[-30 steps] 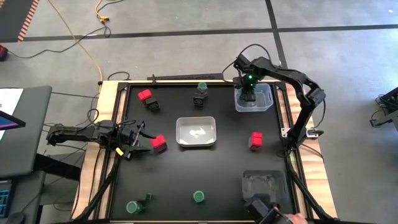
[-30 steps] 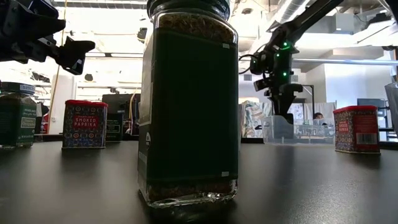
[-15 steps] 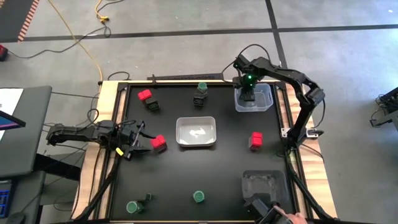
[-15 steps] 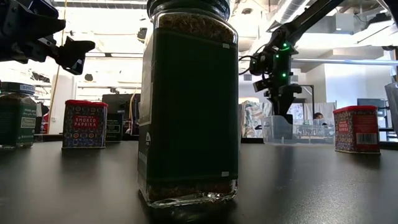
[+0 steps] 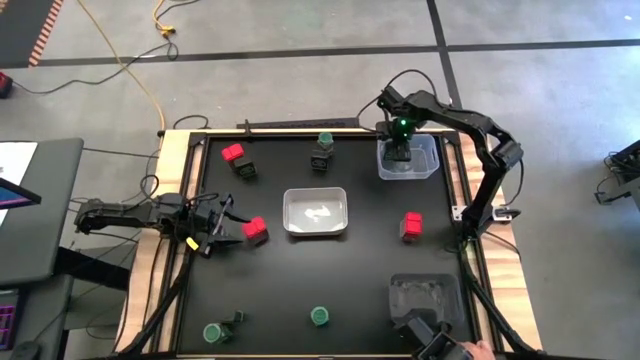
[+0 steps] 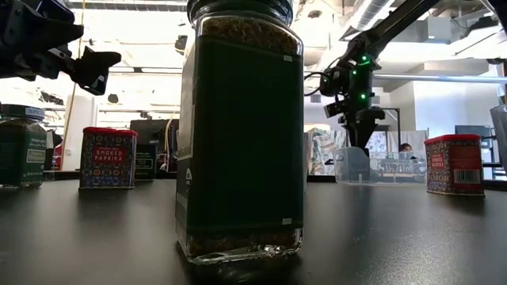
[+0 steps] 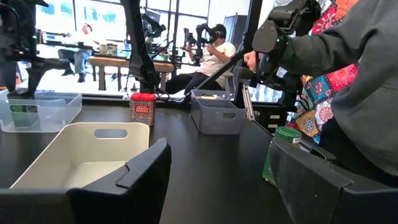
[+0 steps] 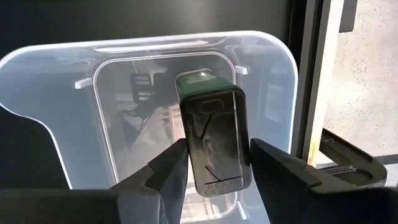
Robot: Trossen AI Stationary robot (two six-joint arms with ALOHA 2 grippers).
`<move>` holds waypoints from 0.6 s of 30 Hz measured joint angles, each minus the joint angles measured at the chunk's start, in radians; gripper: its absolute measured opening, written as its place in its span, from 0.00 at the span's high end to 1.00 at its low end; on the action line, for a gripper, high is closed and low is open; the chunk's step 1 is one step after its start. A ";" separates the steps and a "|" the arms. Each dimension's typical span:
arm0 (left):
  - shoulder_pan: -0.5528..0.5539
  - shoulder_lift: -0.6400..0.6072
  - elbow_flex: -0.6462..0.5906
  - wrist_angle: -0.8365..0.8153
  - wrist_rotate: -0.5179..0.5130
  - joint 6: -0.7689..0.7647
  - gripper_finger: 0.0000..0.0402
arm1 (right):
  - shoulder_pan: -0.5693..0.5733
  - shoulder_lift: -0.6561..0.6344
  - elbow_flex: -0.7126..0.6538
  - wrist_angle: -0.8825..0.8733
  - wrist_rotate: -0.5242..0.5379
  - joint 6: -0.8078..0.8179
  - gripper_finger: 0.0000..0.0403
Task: Sort spices by type
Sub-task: Put the middle right black seasoning can into the transparent bin
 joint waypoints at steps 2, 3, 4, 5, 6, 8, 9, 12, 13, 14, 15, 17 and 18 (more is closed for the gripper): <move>0.000 0.000 0.000 0.000 0.000 0.000 0.35 | 0.001 0.000 0.000 -0.001 0.000 0.000 0.50; 0.000 0.000 0.000 0.000 0.000 0.000 0.35 | 0.001 0.000 0.000 -0.003 0.000 0.000 0.50; 0.000 0.000 0.000 0.000 0.000 0.000 0.35 | 0.001 0.000 0.000 -0.006 0.000 0.000 0.50; 0.000 0.000 0.000 0.000 0.000 0.000 0.35 | 0.001 0.000 0.000 -0.009 0.000 0.000 0.50; 0.000 0.000 0.000 0.000 0.000 0.000 0.35 | 0.001 0.000 0.000 -0.012 0.000 0.000 0.50; 0.000 0.000 0.000 0.000 0.000 0.000 0.35 | 0.001 0.000 0.000 -0.022 0.000 0.000 0.50; 0.000 0.000 0.000 0.000 0.000 0.000 0.35 | 0.001 0.000 0.000 -0.029 0.000 0.000 0.50; 0.000 0.000 0.000 0.000 0.000 0.000 0.35 | 0.001 0.000 0.012 -0.055 0.000 0.001 0.50; 0.000 0.000 0.000 0.000 0.000 0.000 0.35 | 0.001 0.000 0.020 -0.059 0.000 0.002 0.50; 0.000 0.000 0.000 0.000 0.000 0.000 0.35 | 0.001 -0.001 0.030 -0.059 0.000 0.004 0.50; 0.000 0.000 0.000 0.000 0.000 0.000 0.35 | 0.001 -0.001 0.042 -0.059 0.000 0.008 0.50; 0.000 0.000 0.000 0.000 0.000 0.000 0.35 | -0.006 -0.001 0.068 -0.056 -0.001 0.027 0.50; 0.000 0.000 0.000 0.000 0.000 0.000 0.35 | -0.008 -0.001 0.082 -0.056 -0.001 0.037 0.50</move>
